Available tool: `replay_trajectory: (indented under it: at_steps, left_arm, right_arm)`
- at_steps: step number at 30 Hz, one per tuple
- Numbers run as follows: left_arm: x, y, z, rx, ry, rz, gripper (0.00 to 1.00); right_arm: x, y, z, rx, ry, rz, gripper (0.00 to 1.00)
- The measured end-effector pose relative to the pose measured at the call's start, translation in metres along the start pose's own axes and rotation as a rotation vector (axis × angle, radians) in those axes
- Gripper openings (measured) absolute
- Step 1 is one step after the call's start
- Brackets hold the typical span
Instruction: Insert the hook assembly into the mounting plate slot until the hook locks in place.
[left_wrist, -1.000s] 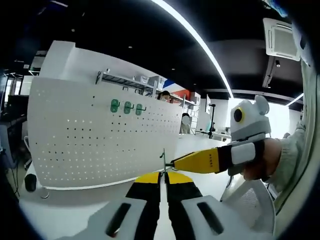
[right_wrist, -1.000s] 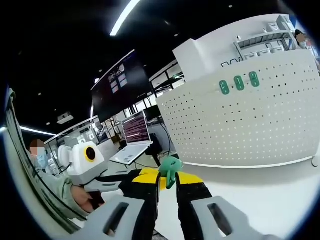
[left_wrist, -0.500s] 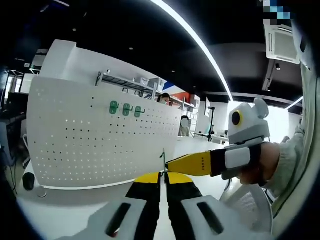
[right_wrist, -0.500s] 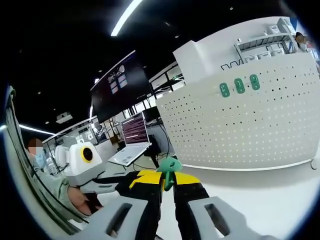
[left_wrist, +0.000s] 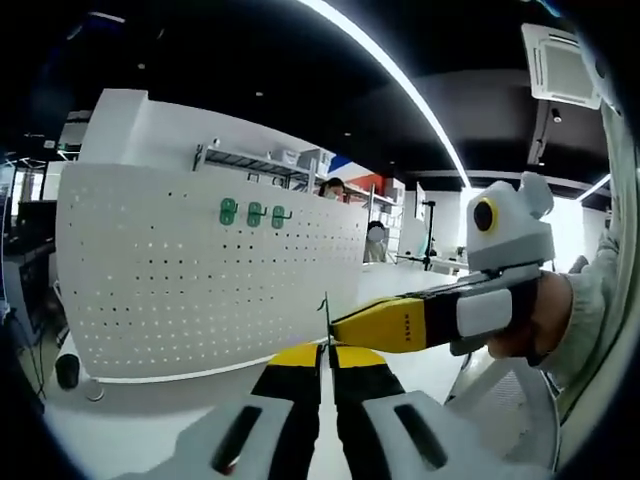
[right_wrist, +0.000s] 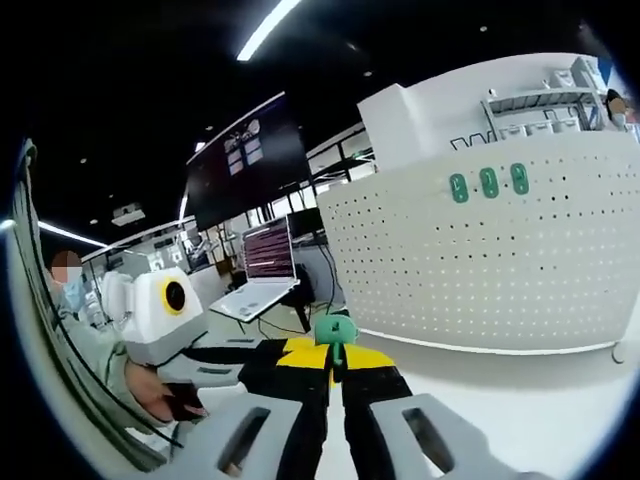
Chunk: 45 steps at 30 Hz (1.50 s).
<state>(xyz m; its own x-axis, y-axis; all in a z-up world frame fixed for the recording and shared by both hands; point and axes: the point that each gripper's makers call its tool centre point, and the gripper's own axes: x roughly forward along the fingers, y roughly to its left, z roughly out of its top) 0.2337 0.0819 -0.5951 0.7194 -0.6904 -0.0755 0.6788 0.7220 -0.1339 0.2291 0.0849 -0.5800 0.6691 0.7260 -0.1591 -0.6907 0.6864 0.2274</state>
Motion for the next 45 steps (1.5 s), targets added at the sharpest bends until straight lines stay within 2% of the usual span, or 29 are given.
replay_trajectory:
  at_steps: [8,13,17,21,28,29,32,38,45]
  left_arm:
    - [0.001,0.000,-0.002,0.020,0.012,-0.006,0.05]
    - [0.002,0.000,-0.002,0.028,0.021,-0.011,0.07]
    - [0.002,0.000,-0.005,0.030,0.039,-0.012,0.19]
    - [0.002,0.000,-0.007,0.038,0.046,-0.015,0.21]
    - [-0.001,0.002,-0.012,0.048,0.074,-0.005,0.31]
    - [-0.001,0.002,-0.014,0.049,0.082,-0.001,0.36]
    - [-0.005,0.008,-0.028,0.072,0.160,0.037,0.50]
    - [-0.013,0.010,-0.030,0.062,0.166,0.042,0.52]
    - [-0.020,0.012,-0.033,0.052,0.171,0.054,0.52]
  right_arm:
    - [0.000,-0.001,-0.001,-0.086,0.014,-0.002,0.00]
    - [0.000,-0.002,0.000,-0.090,0.016,-0.003,0.00]
    - [0.001,-0.002,0.000,-0.092,0.016,-0.004,0.00]
    - [0.001,-0.003,0.001,-0.094,0.016,-0.004,0.00]
    - [0.001,-0.003,-0.002,-0.097,0.027,-0.003,0.00]
    - [0.001,-0.004,-0.002,-0.091,0.024,-0.007,0.00]
    - [0.001,-0.006,-0.005,-0.095,0.031,-0.011,0.00]
    - [-0.001,-0.011,-0.008,-0.068,0.033,-0.023,0.00]
    - [-0.007,-0.021,-0.002,-0.072,0.019,-0.053,0.00]
